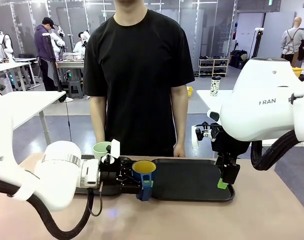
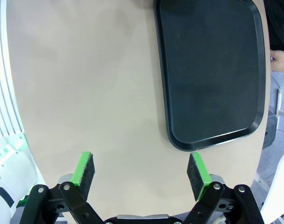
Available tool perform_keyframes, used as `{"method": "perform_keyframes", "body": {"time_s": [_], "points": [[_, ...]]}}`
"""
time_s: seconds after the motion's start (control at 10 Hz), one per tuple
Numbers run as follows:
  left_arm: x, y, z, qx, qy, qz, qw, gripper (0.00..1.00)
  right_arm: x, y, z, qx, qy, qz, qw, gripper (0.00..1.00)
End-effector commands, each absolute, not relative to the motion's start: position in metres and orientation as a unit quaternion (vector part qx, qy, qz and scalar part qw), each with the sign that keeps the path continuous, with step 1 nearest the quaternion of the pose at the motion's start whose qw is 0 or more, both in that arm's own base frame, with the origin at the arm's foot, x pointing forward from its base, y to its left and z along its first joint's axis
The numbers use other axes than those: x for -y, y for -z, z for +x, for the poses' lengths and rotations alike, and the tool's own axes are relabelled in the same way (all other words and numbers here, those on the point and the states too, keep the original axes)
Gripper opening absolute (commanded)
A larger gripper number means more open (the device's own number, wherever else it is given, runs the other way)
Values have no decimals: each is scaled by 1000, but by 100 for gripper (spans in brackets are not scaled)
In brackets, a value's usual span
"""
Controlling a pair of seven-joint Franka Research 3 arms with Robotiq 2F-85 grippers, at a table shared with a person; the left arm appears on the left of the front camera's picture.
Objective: Sort and store the cups by type.
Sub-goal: Pick up the Handle plastic cup and place it into the empty Flat Tray.
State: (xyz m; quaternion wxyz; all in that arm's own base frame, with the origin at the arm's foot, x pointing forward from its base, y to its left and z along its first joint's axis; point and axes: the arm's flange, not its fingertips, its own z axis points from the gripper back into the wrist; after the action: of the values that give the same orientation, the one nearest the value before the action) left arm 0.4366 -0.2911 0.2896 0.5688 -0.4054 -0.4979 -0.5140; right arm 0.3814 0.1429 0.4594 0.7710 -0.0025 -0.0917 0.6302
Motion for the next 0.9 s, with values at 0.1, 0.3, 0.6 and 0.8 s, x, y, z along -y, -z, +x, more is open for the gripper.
{"method": "perform_keyframes", "body": {"time_s": [0.1, 0.3, 0.6, 0.8], "points": [[291, -290, 437, 498, 514, -405, 569, 77, -143, -461, 381, 92, -630, -4, 771, 100], [299, -285, 451, 511, 499, -403, 572, 77, -143, -461, 381, 92, -630, -4, 771, 100], [315, -276, 464, 524, 480, -406, 574, 77, -143, -461, 381, 92, -630, -4, 771, 100], [333, -268, 472, 524, 474, -419, 570, 77, -143, -461, 381, 92, -630, -4, 771, 100]]}}
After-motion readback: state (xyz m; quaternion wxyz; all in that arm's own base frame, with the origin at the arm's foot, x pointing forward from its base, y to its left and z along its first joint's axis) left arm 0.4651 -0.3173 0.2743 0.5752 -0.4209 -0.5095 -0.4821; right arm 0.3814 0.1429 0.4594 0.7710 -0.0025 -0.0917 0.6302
